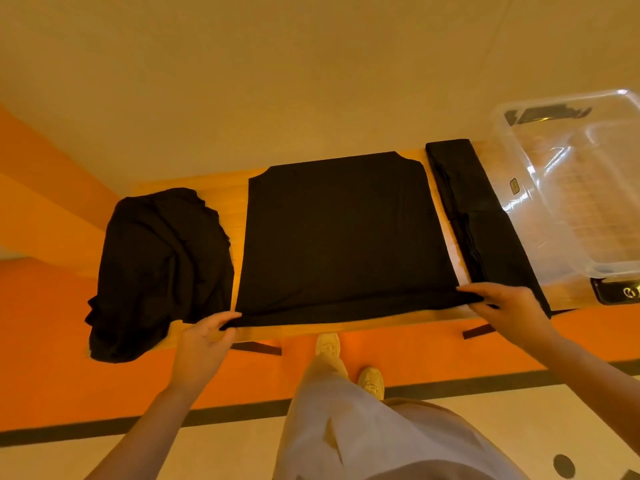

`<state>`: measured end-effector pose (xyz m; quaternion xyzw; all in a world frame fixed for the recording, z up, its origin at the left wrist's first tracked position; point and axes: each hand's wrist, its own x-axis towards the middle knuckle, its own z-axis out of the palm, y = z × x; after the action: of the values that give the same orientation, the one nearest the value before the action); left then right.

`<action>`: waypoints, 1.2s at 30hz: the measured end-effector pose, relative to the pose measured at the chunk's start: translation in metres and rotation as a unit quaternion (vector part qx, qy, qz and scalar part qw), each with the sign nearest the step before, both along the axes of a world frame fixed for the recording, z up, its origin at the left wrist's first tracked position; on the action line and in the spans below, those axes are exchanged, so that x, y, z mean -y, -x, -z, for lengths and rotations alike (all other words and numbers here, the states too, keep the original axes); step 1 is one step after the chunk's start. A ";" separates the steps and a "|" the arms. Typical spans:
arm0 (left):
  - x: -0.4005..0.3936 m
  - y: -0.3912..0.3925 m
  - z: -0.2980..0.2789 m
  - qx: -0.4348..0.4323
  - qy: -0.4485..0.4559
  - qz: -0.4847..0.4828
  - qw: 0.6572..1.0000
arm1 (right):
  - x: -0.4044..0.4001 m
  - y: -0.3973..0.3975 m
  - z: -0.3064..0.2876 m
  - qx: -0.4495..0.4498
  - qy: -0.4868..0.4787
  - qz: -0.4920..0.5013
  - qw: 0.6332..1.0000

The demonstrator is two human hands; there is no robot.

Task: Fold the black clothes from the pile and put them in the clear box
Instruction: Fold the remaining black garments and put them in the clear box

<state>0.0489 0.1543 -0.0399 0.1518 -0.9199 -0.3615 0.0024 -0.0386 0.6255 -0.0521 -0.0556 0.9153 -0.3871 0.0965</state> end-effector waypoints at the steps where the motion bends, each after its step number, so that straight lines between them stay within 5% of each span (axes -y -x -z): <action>1: 0.002 0.003 -0.003 -0.003 -0.045 -0.031 0.999 | 0.002 0.004 -0.006 0.015 0.051 0.032 0.998; 6: 0.010 0.015 -0.023 -0.052 -0.208 -0.101 0.972 | 0.007 0.015 -0.039 0.037 0.242 0.103 0.964; 11: 0.011 0.024 -0.048 -0.073 -0.230 -0.075 0.968 | 0.006 0.017 -0.061 0.036 0.299 0.083 0.950; 20: 0.004 0.032 -0.066 -0.086 -0.118 -0.004 0.989 | 0.005 0.024 -0.071 -0.009 0.195 0.051 0.979; 27: 0.007 0.033 -0.063 -0.025 -0.181 -0.006 0.983 | -0.006 0.034 -0.066 0.083 0.191 0.031 0.978; 36: 0.008 0.147 -0.056 -0.035 -0.153 -0.030 0.987 | 0.014 0.124 -0.062 0.049 0.154 0.119 0.980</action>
<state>-0.0976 0.1465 0.0161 0.1655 -0.8480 -0.5030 0.0218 -0.1629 0.6113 0.0099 0.0587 0.8388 -0.5347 0.0842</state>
